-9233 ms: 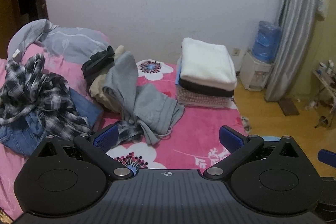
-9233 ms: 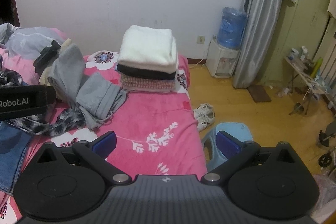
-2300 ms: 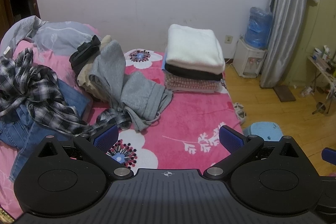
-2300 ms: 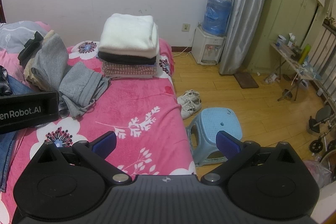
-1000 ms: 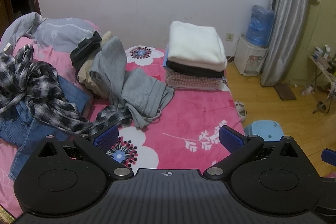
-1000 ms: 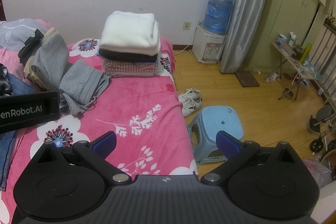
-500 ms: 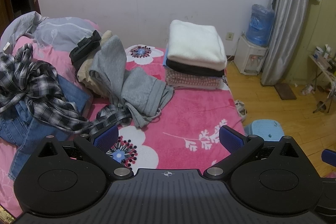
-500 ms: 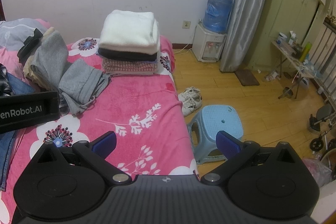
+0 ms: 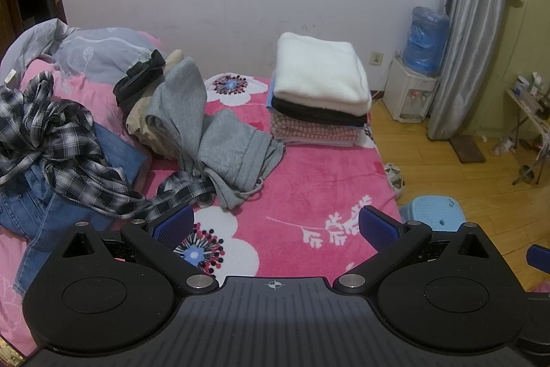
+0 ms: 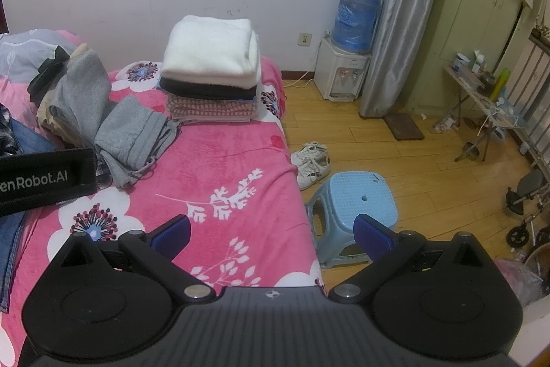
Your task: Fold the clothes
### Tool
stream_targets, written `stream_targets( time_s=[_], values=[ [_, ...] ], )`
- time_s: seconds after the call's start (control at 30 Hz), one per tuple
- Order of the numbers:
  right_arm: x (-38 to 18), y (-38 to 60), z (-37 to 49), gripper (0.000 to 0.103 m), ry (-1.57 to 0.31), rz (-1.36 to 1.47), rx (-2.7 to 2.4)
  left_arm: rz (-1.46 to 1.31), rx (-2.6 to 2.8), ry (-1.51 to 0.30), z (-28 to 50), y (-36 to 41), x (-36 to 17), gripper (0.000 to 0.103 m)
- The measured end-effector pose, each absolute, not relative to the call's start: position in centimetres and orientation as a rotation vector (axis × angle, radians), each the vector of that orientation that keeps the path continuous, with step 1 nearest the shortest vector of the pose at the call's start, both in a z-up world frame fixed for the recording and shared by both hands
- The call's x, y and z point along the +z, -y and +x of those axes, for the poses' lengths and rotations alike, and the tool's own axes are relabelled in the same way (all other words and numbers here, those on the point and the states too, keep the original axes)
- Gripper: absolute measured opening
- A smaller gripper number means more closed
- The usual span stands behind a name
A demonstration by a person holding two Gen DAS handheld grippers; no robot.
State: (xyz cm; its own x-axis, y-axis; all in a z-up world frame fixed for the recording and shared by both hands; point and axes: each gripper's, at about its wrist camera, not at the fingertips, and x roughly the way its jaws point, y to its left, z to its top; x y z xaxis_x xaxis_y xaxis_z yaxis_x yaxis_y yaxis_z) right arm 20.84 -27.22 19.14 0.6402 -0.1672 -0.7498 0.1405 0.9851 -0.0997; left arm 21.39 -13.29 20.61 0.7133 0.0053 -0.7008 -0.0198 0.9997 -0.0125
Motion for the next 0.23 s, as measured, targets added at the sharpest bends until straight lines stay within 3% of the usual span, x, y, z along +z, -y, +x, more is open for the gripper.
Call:
stream_targets(
  time_s=[0.23],
  values=[
    [19.30, 27.22, 20.69, 0.103, -0.853, -0.036, -0.174, -0.019, 0.014, -0.771, 21.38, 13.15, 20.75, 0.103]
  ],
)
